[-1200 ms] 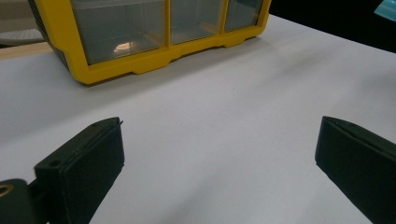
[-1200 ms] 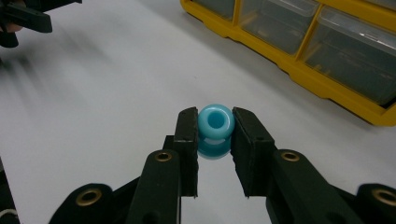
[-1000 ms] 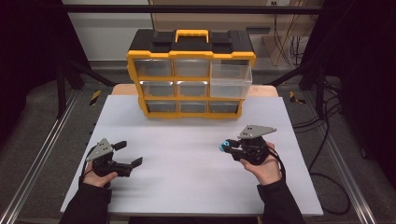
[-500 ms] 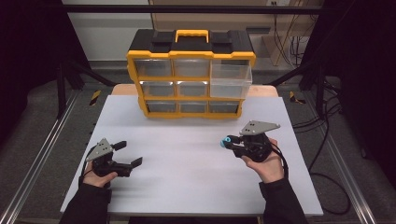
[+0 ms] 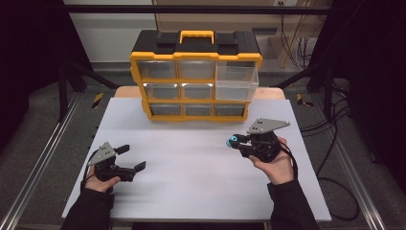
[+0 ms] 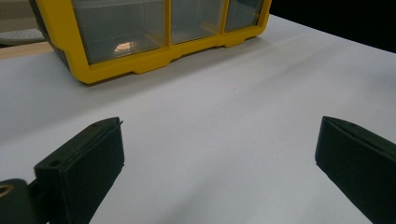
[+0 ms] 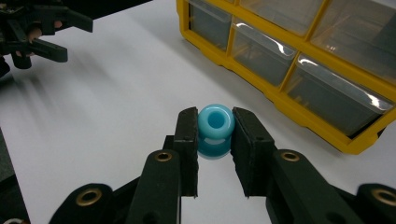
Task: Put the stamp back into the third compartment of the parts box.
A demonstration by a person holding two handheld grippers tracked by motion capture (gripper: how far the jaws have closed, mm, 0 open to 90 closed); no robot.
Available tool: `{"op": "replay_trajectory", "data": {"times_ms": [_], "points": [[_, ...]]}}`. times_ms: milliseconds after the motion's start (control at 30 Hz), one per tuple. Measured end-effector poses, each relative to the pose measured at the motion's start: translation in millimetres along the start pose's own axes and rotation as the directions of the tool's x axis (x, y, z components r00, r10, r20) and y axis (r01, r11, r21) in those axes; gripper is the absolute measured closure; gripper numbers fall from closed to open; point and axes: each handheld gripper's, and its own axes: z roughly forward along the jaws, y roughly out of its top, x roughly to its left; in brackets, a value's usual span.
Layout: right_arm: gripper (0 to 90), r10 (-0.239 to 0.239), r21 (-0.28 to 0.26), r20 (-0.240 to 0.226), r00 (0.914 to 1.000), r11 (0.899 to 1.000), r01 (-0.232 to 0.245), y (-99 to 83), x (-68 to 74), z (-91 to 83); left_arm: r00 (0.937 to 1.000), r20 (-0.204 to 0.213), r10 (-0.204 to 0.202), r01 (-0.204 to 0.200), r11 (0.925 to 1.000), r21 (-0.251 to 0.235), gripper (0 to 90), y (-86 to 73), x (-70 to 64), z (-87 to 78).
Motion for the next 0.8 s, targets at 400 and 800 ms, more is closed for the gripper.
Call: {"op": "replay_trajectory", "data": {"times_ms": [400,800], "points": [[72.4,-0.004,-0.012,0.013,0.9999,1.000,0.004,12.7,-4.1,-8.9,1.0000,0.001,0.001,-0.002,1.0000,0.003,1.0,-0.1,-0.3,0.5],[72.4,-0.019,-0.016,0.027,0.9994,1.000,0.020,26.6,-5.8,-16.7,1.0000,0.000,0.000,0.000,1.0000,0.002,1.0,-0.1,0.0,0.2]]}}
